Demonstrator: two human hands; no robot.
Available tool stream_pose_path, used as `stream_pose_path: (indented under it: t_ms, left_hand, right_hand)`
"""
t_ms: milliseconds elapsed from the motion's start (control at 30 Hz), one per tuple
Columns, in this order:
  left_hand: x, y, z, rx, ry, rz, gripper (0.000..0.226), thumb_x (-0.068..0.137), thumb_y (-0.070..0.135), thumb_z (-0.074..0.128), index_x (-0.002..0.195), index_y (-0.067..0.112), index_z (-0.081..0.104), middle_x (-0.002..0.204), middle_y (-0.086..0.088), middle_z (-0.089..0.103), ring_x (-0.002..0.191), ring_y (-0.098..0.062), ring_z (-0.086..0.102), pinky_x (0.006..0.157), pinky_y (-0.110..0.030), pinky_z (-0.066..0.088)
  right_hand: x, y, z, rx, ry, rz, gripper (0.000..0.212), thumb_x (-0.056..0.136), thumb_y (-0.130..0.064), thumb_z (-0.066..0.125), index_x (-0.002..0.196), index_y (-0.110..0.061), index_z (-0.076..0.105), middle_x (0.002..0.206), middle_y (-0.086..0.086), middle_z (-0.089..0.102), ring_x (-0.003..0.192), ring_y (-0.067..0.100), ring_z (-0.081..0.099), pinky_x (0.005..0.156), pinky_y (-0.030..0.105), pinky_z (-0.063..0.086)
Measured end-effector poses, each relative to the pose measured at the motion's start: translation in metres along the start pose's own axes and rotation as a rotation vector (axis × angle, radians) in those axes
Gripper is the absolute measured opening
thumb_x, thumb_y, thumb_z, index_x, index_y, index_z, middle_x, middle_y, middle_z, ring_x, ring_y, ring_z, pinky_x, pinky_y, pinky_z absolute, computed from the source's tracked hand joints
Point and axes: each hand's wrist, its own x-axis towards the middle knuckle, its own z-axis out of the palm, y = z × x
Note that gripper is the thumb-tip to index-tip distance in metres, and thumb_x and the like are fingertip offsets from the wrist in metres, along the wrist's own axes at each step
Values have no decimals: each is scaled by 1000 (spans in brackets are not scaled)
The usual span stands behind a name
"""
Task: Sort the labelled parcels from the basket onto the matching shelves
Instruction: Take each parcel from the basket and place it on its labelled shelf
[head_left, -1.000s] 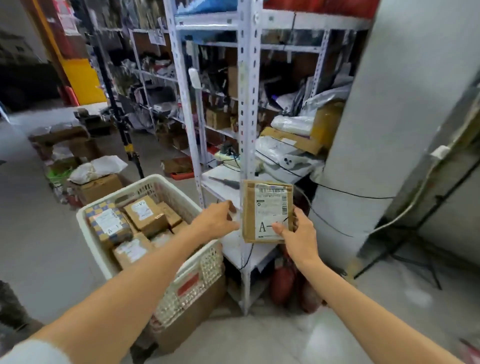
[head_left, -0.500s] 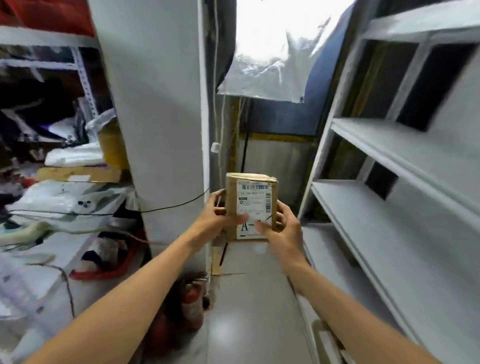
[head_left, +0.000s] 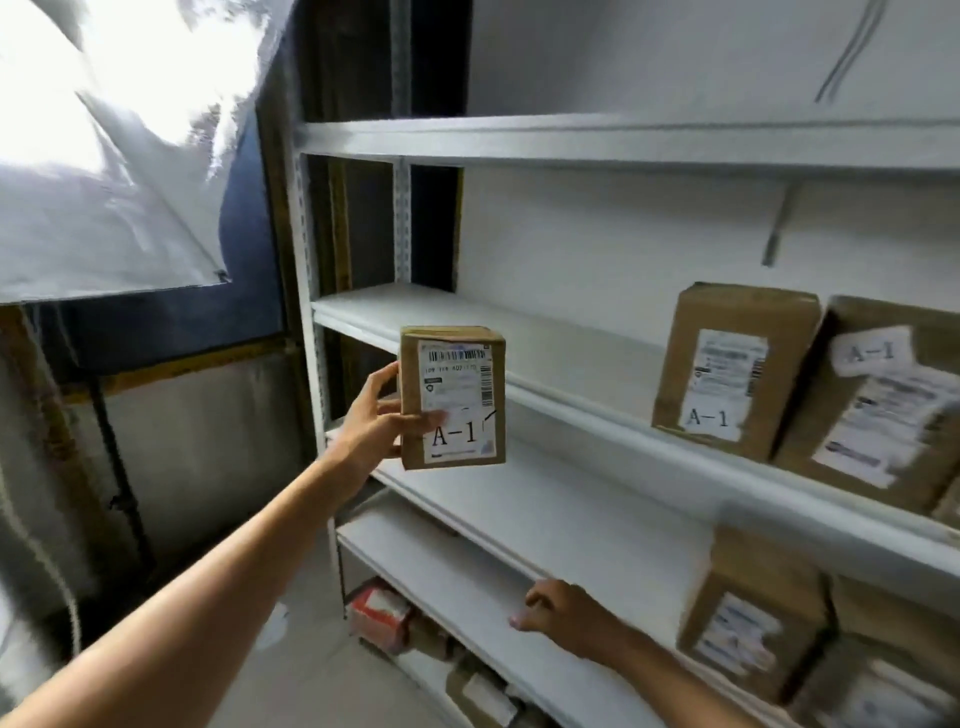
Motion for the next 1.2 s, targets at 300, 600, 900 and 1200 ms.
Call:
stream_pose_path:
  t_ms: [300, 600, 900, 1200]
  left_hand:
    - [84, 18, 87, -4, -310, 55, 81, 76, 4, 74, 141, 26, 32, 105, -9, 70, 96, -25, 68, 81, -46, 55]
    - [164, 10, 125, 27, -349, 61, 80, 75, -13, 65, 140, 19, 33, 101, -9, 69, 87, -21, 68, 59, -31, 58]
    - [214, -10, 162, 48, -460, 37, 81, 73, -15, 66, 140, 15, 32, 106, -15, 68, 95, -27, 66, 73, -40, 57]
    - [232, -20, 179, 136, -600, 26, 77, 67, -11, 73, 131, 15, 38, 112, -22, 63, 102, -34, 64, 80, -41, 56]
  right_hand:
    - [-23, 46, -33, -62, 54, 181, 61, 69, -68, 61, 107, -20, 63, 111, 3, 63, 97, 18, 59, 76, 29, 41]
    - [11, 79, -78, 0, 194, 243, 60, 79, -63, 59, 124, -24, 56, 116, -4, 58, 102, 10, 57, 88, 24, 44]
    - [29, 63, -101, -37, 307, 220, 62, 79, -55, 64, 130, -24, 49, 127, -2, 52, 110, 12, 53, 92, 27, 44]
    - [31, 25, -107, -81, 400, 222, 66, 83, -49, 64, 139, -21, 43, 138, 2, 49, 121, 16, 51, 95, 29, 44]
